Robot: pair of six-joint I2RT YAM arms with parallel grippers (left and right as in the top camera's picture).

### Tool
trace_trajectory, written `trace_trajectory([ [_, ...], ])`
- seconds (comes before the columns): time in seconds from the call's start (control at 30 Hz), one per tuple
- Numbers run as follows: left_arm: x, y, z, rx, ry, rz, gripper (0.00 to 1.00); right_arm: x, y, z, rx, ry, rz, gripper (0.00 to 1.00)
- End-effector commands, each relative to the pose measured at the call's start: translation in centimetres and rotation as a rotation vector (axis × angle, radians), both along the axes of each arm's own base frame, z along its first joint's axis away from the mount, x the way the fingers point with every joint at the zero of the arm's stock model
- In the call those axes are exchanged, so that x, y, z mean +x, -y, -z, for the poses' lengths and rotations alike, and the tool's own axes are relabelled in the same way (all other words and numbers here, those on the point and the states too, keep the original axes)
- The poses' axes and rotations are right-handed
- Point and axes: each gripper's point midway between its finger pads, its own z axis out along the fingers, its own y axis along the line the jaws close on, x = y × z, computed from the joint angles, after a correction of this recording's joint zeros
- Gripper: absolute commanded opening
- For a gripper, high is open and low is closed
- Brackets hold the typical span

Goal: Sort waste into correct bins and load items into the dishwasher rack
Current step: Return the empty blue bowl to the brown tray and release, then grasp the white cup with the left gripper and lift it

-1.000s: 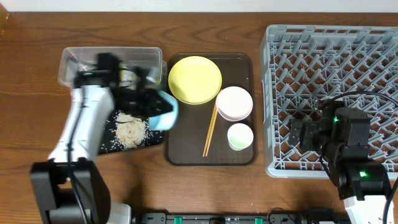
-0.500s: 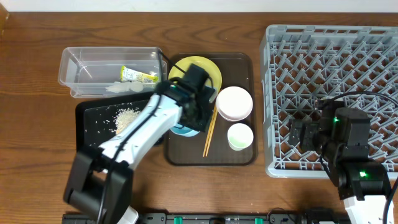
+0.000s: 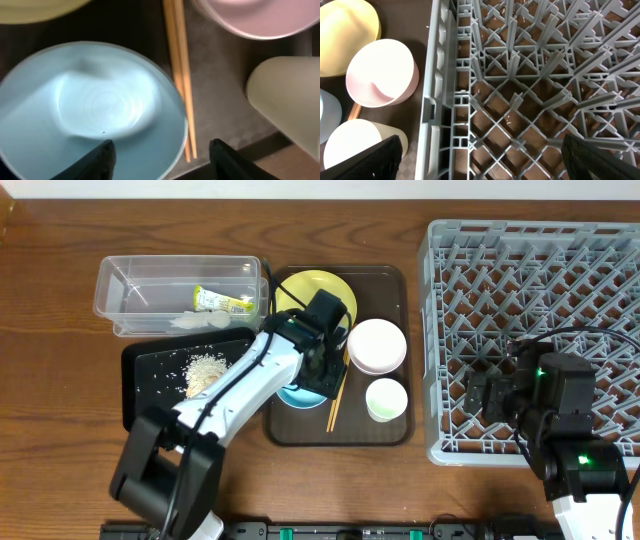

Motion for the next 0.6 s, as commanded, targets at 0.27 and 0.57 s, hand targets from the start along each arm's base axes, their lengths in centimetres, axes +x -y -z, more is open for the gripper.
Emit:
trace_trajectory([
  [0.27, -0.2, 5.9, -5.5, -0.268, 0.103, 0.101, 0.65, 0.3, 0.2, -0.9, 0.009, 0.019, 0.011, 0.99],
  [0.57, -3.1, 8.3, 0.4, -0.161, -0.018, 0.182, 0.55, 0.3, 0.2, -0.9, 0.009, 0.019, 0.010, 0.99],
])
